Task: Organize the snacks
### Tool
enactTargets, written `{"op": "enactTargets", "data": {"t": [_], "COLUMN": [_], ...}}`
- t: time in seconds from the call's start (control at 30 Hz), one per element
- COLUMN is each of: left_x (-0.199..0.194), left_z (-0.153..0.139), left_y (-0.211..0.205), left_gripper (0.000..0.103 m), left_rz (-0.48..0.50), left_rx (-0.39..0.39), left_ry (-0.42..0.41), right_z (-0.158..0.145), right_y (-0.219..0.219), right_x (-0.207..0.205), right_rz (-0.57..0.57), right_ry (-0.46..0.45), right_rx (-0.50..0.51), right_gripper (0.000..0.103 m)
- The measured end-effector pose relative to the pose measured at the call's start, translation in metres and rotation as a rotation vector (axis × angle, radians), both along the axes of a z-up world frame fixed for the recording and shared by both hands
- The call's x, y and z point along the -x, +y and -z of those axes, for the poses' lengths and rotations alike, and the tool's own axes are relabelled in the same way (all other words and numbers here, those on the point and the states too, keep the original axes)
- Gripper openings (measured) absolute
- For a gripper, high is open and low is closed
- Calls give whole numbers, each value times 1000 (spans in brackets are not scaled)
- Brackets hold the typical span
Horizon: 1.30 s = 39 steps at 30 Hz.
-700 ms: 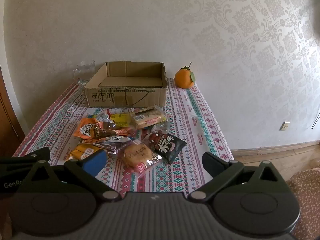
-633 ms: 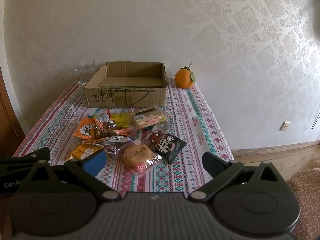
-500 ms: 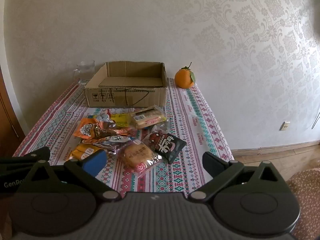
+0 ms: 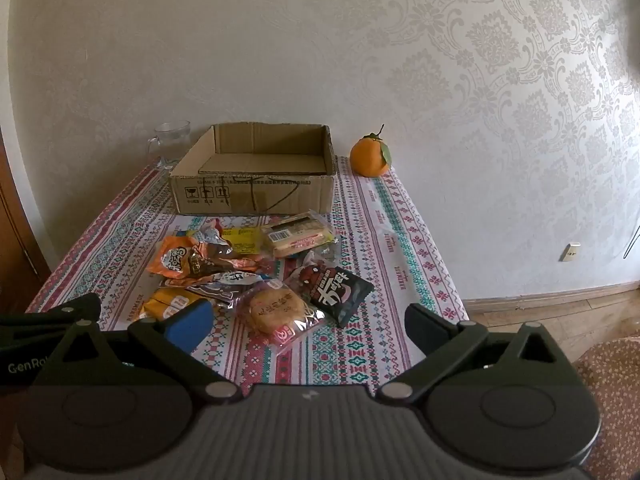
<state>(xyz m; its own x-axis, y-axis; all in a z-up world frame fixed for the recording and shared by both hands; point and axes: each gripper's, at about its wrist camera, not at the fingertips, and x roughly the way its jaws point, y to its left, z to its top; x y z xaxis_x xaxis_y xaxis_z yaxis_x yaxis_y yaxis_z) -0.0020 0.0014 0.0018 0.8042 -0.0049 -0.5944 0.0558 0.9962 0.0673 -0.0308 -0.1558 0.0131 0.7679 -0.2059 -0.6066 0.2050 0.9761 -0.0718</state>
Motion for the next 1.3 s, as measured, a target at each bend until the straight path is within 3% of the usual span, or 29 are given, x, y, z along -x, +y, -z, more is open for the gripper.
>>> {"op": "enactTargets", "data": {"t": [1.3], "left_x": [-3], "left_z": [2], "left_y": [0], "left_gripper": [103], "left_rz": [-5], "left_rx": [1], "left_ry": [0], "right_z": [0], "right_y": [0], "right_x": [-1], "right_rz": [0], "right_ry": [0], "right_rx": [0], "right_gripper": [103]}}
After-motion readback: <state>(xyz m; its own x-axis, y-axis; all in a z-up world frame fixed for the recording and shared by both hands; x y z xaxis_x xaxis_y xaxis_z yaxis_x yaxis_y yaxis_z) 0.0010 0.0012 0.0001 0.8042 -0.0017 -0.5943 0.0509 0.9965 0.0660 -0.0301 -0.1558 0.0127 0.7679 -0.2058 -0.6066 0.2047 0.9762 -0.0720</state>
